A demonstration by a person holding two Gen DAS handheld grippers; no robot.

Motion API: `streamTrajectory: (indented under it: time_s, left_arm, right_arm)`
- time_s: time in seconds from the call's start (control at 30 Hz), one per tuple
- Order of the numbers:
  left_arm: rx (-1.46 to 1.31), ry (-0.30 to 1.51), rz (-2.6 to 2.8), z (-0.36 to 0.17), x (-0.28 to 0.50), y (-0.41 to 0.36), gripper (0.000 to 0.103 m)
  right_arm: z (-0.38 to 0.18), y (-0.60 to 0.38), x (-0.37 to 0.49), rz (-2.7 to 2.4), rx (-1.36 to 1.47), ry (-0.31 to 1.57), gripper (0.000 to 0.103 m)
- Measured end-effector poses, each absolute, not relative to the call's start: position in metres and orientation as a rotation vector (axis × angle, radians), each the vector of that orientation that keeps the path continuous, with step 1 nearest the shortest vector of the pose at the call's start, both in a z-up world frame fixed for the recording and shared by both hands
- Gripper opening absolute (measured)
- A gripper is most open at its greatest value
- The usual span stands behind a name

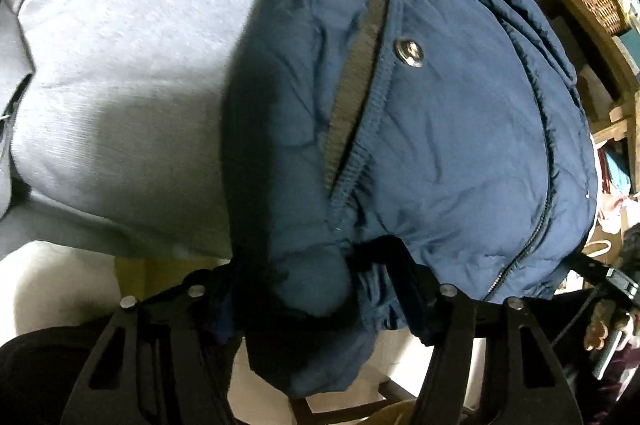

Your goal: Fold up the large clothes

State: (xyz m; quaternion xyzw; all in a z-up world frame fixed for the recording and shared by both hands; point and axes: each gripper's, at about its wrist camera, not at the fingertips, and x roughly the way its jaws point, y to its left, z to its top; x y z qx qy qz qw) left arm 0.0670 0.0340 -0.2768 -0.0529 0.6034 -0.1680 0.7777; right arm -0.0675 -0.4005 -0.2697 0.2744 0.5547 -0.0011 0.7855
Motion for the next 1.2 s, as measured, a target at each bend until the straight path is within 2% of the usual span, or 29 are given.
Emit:
streamTrajectory:
  time_s: [0.1,0.23,0.27,0.3,0.33,0.4,0.43,0.53,0.57,0.6,0.63,0.67,0.73,0.77,0.8,0.83,0.87,0.93,1.2]
  left_arm:
    - [-0.117,1.350,-0.361,-0.287,0.069,0.031,0.072]
    - [-0.134,1.360,-0.379,-0.295,0.068,0.029,0.070]
    - [-0.138,1.355,-0.392,-0.295,0.067,0.029,0.070]
    - [-0.143,1.347,-0.408,-0.294,0.065,0.028,0.065]
    - [-0.147,1.342,-0.422,-0.294,0.066,0.027,0.050]
    - [-0.156,1.330,-0.440,-0.289,0.064,0.031,0.038]
    - [-0.162,1.327,-0.445,-0.288,0.063,0.031,0.035]
    - [-0.169,1.324,-0.458,-0.288,0.061,0.034,0.035]
    - [-0.166,1.332,-0.449,-0.290,0.062,0.033,0.036]
    - [-0.168,1.341,-0.442,-0.291,0.066,0.036,0.045]
    - [-0.171,1.357,-0.435,-0.290,0.069,0.035,0.054]
    - [-0.168,1.369,-0.437,-0.293,0.070,0.034,0.055]
    - [-0.157,1.357,-0.451,-0.296,0.070,0.032,0.053]
    - [-0.159,1.349,-0.459,-0.295,0.069,0.031,0.048]
    - [-0.163,1.339,-0.467,-0.293,0.067,0.031,0.035]
    - [-0.164,1.332,-0.470,-0.291,0.065,0.031,0.031]
    - [-0.176,1.328,-0.480,-0.289,0.065,0.033,0.028]
    - [-0.191,1.321,-0.495,-0.284,0.064,0.035,0.018]
    - [-0.207,1.160,-0.655,-0.207,0.059,0.051,0.015]
  right_arm:
    - [-0.288,-0.389,-0.057,-0.027,0.554,1.257,0.074]
    - [-0.296,-0.381,-0.052,-0.044,0.555,1.270,0.074]
    - [-0.296,-0.383,-0.054,-0.043,0.557,1.267,0.067]
    - [-0.295,-0.385,-0.057,-0.022,0.577,1.258,0.045]
    - [-0.293,-0.384,-0.059,0.017,0.608,1.251,0.036]
    - [-0.285,-0.378,-0.065,0.021,0.596,1.238,0.029]
    - [-0.283,-0.375,-0.067,0.024,0.582,1.236,0.027]
    - [-0.268,-0.359,-0.076,0.108,0.559,1.205,0.027]
    - [-0.264,-0.354,-0.078,0.125,0.538,1.188,0.031]
    - [-0.264,-0.352,-0.077,0.124,0.520,1.189,0.033]
    - [-0.267,-0.351,-0.075,0.113,0.521,1.196,0.038]
    - [-0.275,-0.353,-0.070,0.086,0.538,1.215,0.057]
    - [-0.283,-0.359,-0.063,0.062,0.576,1.229,0.060]
    - [-0.286,-0.358,-0.059,0.059,0.576,1.231,0.051]
    - [-0.285,-0.356,-0.057,0.064,0.558,1.230,0.043]
    - [-0.281,-0.352,-0.058,0.069,0.534,1.228,0.028]
    - [-0.275,-0.348,-0.059,0.056,0.478,1.228,0.020]
    - [-0.265,-0.345,-0.062,0.046,0.419,1.223,0.018]
    - [-0.169,-0.348,-0.072,0.198,0.405,1.029,0.016]
